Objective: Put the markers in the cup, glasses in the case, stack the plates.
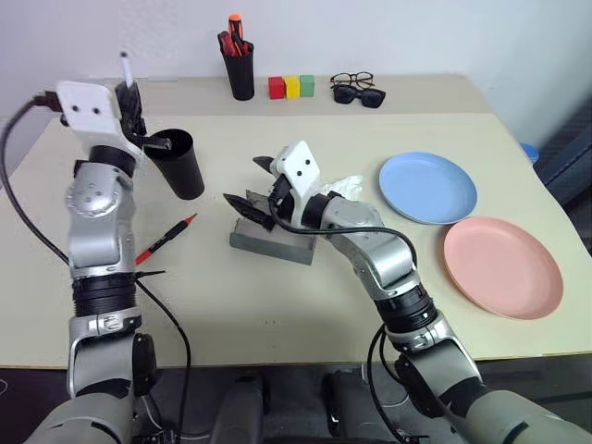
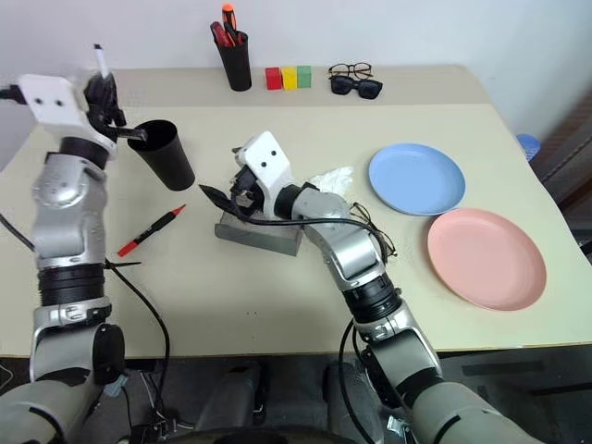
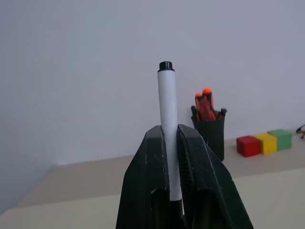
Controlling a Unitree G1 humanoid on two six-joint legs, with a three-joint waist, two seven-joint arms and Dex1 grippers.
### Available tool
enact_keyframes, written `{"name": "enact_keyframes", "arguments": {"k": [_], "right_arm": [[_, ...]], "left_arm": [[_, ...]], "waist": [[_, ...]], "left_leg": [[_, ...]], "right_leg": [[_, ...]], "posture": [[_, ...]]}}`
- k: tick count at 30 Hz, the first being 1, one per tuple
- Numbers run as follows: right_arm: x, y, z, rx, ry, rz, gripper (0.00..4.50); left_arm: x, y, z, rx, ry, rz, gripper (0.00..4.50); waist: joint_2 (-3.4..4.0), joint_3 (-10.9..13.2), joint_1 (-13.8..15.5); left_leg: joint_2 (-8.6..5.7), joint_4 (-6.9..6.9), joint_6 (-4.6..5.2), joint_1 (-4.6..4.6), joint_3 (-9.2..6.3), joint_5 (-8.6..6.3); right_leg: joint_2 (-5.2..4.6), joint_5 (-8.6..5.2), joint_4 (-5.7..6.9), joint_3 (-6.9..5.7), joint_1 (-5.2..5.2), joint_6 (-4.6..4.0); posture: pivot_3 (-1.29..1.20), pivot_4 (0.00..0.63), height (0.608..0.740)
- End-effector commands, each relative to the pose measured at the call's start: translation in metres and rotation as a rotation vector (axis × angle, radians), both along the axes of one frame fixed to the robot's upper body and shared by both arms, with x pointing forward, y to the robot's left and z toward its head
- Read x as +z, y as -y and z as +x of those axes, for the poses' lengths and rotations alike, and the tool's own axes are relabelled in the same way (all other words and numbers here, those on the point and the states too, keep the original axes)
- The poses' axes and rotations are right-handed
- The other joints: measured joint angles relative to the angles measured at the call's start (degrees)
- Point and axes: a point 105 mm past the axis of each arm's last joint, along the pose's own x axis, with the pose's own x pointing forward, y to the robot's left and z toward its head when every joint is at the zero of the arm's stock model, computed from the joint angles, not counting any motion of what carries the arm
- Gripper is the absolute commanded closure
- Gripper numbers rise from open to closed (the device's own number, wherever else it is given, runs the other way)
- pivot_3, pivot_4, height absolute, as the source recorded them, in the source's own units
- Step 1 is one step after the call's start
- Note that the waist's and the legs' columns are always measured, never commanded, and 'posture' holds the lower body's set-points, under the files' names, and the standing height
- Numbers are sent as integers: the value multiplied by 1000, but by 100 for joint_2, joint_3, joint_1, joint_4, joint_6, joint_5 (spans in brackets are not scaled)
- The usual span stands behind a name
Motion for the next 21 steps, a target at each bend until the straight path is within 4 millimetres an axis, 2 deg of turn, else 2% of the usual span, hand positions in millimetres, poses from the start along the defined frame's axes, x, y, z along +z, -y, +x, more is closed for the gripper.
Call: {"name": "enact_keyframes", "arguments": {"k": [1,4,7,8,10,12,15,18,21], "right_arm": [[18,-4,-10,26,68,36,0],[17,-3,-13,32,72,37,0],[17,-1,-13,29,75,35,0],[18,-1,-13,28,76,34,0],[18,0,-13,27,79,35,0],[19,-1,-13,28,80,36,0],[19,-1,-13,33,81,36,0],[18,-1,-15,36,80,33,0],[18,1,-14,32,78,31,0]], "left_arm": [[2,0,6,8,45,29,4421],[-15,1,16,-16,3,13,4421],[-22,3,20,-43,-12,-5,4421],[-22,3,20,-42,-9,-3,3673],[-20,1,19,-36,6,-13,2890],[-13,-4,14,-40,40,-56,1918],[2,-13,1,-45,102,-103,1918],[15,-21,-29,-134,112,-106,1918],[11,-19,-57,-248,1,-34,1918]], "waist": [[0,0,-3],[0,0,-16],[0,0,-21],[0,0,-23],[0,0,-22],[0,0,-22],[-1,0,-28],[0,0,-109],[0,0,-217]], "left_leg": [[0,0,-1,0,0,1],[1,-1,-1,1,-1,1],[1,-1,-1,1,0,1],[1,-1,-1,1,0,1],[1,-2,-1,1,-1,1],[1,-2,-1,1,-1,1],[2,-2,-1,1,-2,1],[5,-5,-1,1,-1,1],[11,-13,-1,1,2,1]], "right_leg": [[1,0,3,0,-1,0],[3,0,8,0,-3,0],[4,0,9,0,-4,0],[4,0,9,0,-4,0],[5,0,9,0,-4,0],[5,0,10,0,-4,0],[5,0,10,0,-5,0],[5,0,12,4,-8,0],[5,0,17,10,-15,-1]], "posture": [[0,150,740],[0,150,740],[0,150,740],[0,150,740],[0,150,740],[0,150,740],[0,150,740],[0,150,740],[0,150,740]]}}
